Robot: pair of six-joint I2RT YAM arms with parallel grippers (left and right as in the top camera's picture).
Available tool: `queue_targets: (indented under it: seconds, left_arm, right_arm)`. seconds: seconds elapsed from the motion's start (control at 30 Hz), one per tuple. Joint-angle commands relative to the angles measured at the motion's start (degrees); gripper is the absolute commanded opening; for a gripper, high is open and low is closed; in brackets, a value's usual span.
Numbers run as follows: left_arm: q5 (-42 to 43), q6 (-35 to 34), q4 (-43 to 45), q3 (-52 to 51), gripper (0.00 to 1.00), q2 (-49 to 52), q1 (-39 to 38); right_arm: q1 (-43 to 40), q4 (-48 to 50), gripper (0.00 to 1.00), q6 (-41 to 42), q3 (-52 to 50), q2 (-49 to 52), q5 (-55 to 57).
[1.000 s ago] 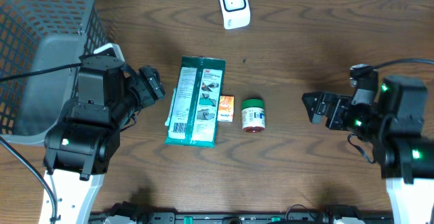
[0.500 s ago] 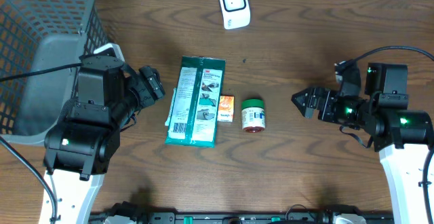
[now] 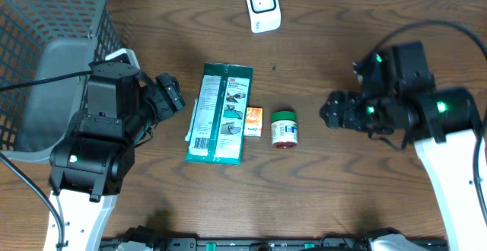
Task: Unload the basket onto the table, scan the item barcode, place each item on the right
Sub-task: 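Move the right gripper toward the green-lidded jar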
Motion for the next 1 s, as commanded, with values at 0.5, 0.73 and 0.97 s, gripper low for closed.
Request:
queue_targets:
  seconds: [0.5, 0.73, 0.97]
  left_arm:
    - [-0.98, 1.16, -0.02, 0.9, 0.86, -0.02, 0.24]
    - [-0.98, 1.16, -0.02, 0.9, 0.86, -0.04, 0.24]
    - [-0.98, 1.16, -0.02, 0.9, 0.86, -0.04, 0.24]
  right_arm:
    - [9.81, -0.42, 0.93, 1.46, 12.57, 31.17, 6.05]
    - [10.62, 4.13, 0.94, 1.46, 12.57, 39.21, 7.67]
    - [10.8, 4.57, 0.95, 2.14, 12.55, 42.53, 7.48]
